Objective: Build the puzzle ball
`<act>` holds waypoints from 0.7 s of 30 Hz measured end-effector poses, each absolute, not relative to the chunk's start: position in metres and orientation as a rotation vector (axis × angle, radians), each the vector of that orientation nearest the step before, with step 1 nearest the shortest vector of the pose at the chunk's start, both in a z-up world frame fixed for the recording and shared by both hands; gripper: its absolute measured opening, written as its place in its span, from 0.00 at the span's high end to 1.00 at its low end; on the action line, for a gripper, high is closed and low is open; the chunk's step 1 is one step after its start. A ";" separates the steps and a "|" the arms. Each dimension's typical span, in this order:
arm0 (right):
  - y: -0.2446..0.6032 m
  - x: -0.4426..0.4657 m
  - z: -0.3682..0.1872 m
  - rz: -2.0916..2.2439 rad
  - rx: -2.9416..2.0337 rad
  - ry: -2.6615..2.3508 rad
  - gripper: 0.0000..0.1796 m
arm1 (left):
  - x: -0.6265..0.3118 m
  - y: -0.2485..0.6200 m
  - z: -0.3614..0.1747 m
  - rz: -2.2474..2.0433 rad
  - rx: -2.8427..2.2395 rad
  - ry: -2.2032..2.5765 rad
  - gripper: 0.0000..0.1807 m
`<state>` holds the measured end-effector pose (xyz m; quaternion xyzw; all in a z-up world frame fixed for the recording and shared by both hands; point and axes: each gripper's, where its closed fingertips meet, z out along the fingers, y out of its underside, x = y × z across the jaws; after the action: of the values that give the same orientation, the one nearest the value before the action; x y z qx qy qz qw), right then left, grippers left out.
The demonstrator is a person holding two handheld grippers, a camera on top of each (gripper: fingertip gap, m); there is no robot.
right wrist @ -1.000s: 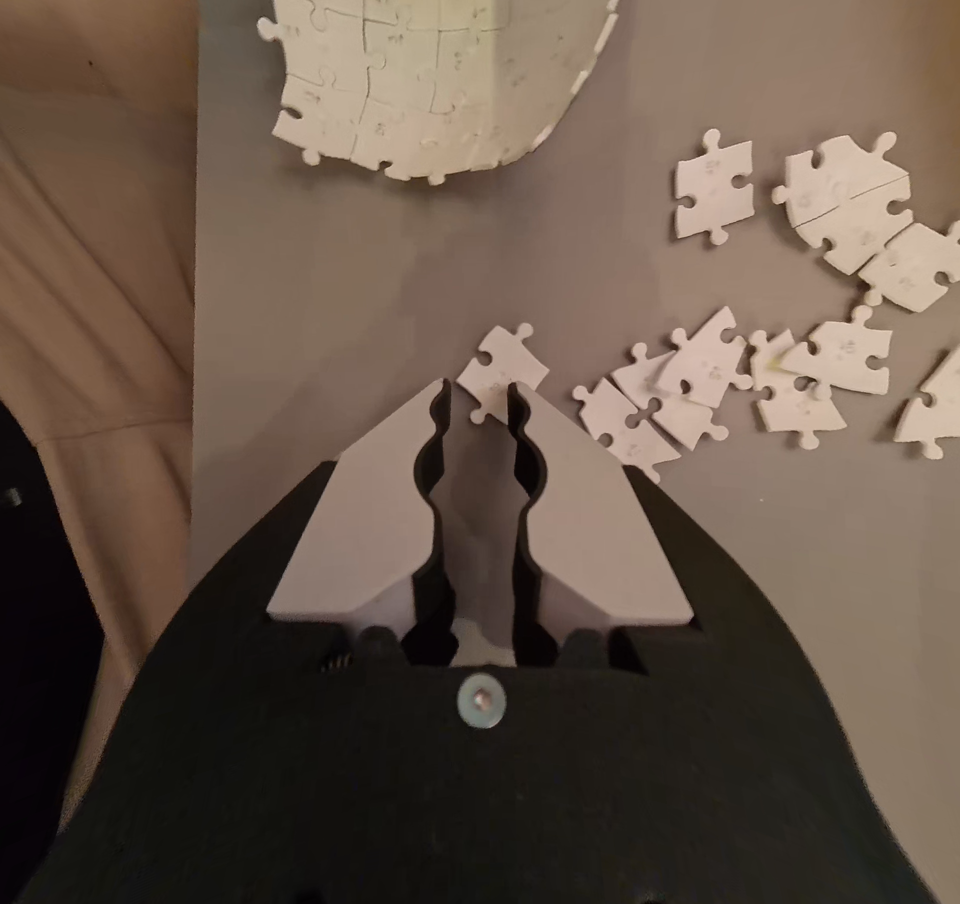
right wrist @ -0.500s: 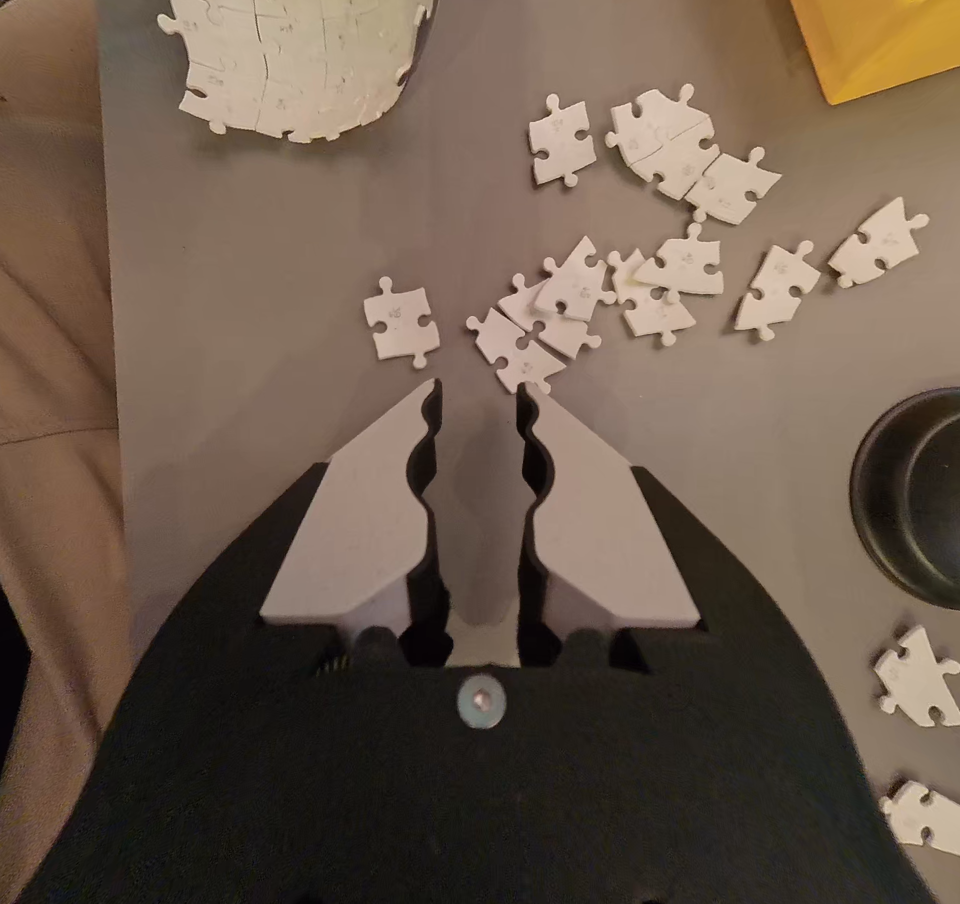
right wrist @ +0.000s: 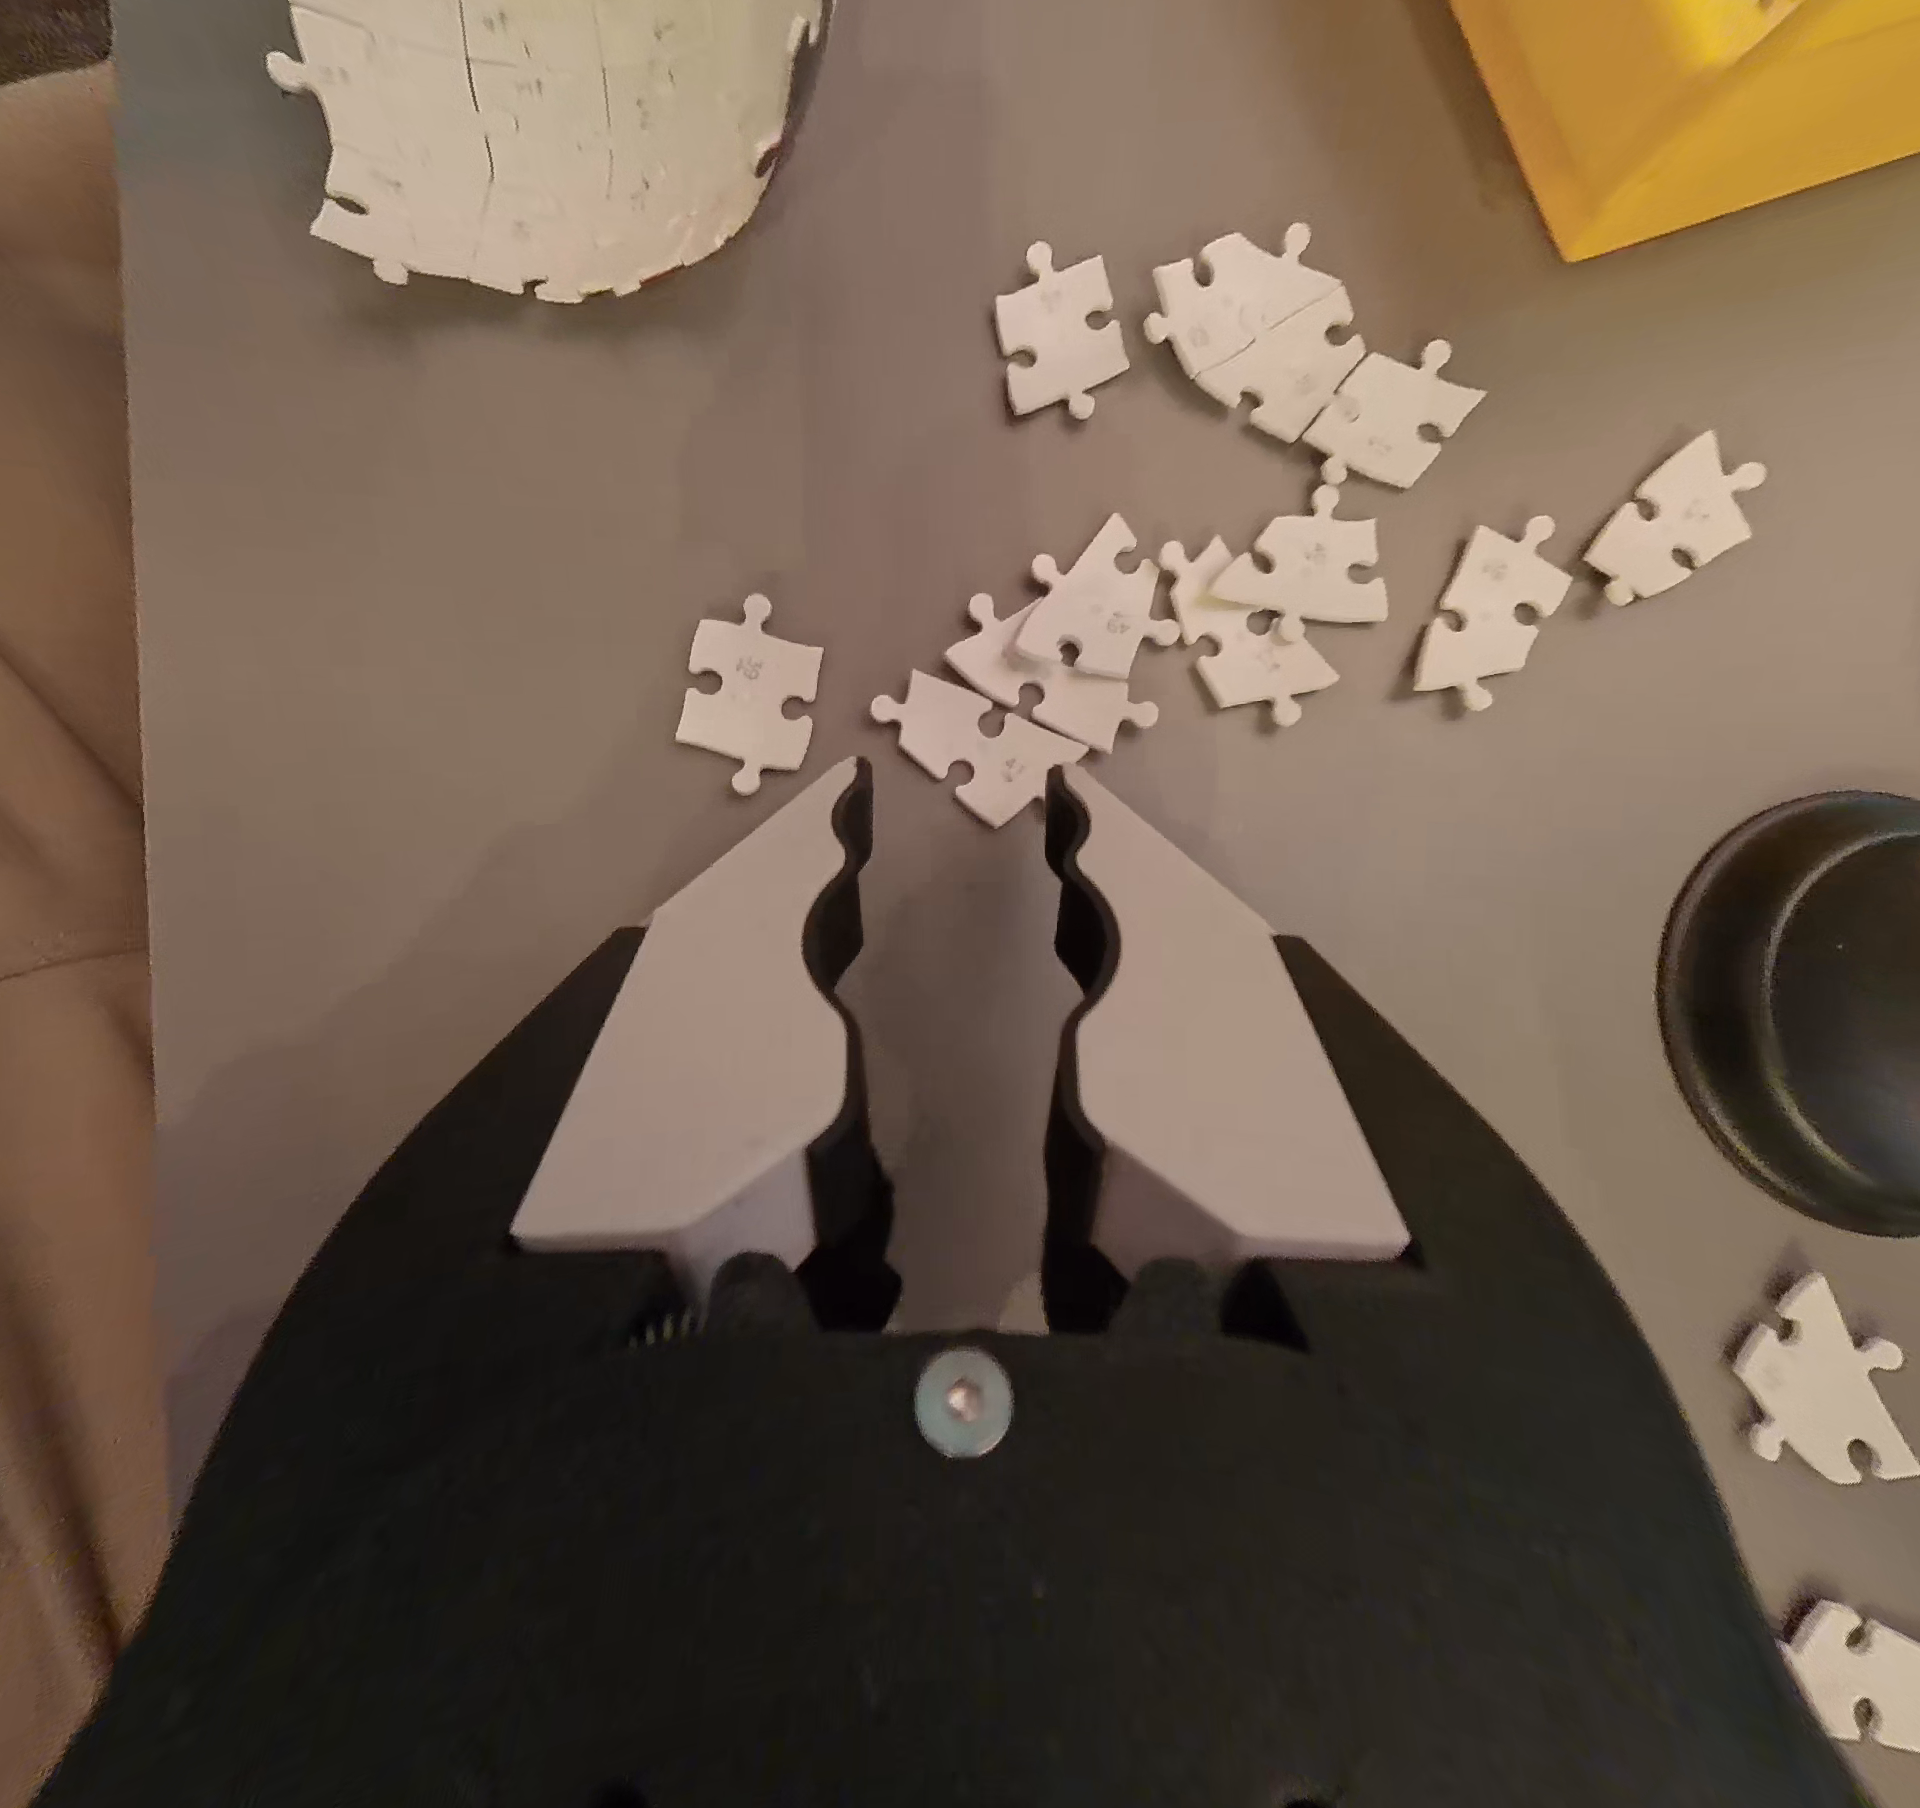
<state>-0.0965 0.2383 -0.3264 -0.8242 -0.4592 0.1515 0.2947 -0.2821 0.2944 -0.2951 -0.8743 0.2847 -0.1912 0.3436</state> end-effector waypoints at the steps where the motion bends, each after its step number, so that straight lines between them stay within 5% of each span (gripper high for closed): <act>1: 0.240 -0.097 -0.325 0.402 -2.190 -1.214 0.82 | -0.284 0.295 -0.295 -0.497 -2.274 0.735 0.97; 13: 0.268 -0.109 -0.328 0.415 -2.202 -1.063 0.78 | -0.293 0.298 -0.298 -0.536 -2.291 0.700 0.97; 21: 0.275 -0.113 -0.342 0.389 -2.222 -1.086 0.86 | -0.295 0.299 -0.299 -0.557 -2.292 0.689 0.97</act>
<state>-0.1134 0.2750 -0.3418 -0.8426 -0.4120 0.1477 0.3137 -0.2949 0.2987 -0.2992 -0.8786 0.2643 -0.2136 0.3356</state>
